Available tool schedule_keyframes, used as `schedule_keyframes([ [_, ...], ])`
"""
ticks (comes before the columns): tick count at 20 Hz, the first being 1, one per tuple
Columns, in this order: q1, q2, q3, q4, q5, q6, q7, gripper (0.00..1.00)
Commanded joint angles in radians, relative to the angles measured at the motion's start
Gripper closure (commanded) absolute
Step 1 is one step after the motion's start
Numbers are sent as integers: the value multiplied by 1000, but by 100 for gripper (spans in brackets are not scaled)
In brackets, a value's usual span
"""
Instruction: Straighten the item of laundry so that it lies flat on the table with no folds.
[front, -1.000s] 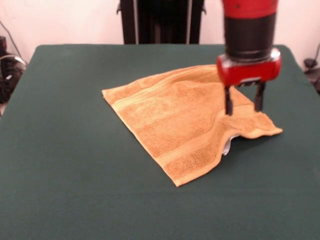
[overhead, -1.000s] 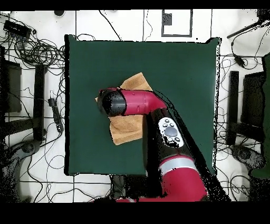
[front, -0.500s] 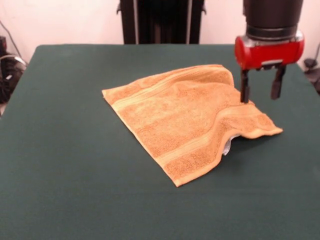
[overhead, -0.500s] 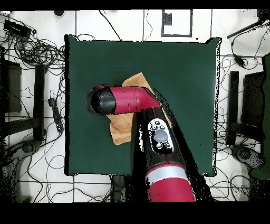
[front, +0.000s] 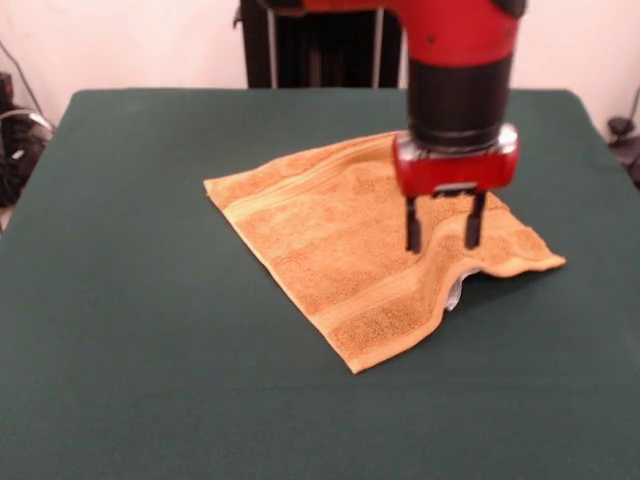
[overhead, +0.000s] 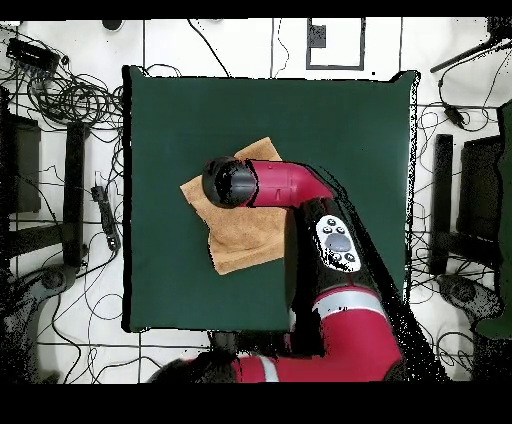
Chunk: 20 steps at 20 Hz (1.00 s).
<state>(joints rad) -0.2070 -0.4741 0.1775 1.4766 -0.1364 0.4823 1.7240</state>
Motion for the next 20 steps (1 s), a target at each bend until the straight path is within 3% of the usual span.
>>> schedule_keyframes([
  [1, 2, 124, 15, -4, -35, -27, 72, 0],
  [9, -26, 155, 29, 20, -52, -66, 56, 0],
  [20, -43, 299, -22, -177, -147, -61, -34, 0],
])
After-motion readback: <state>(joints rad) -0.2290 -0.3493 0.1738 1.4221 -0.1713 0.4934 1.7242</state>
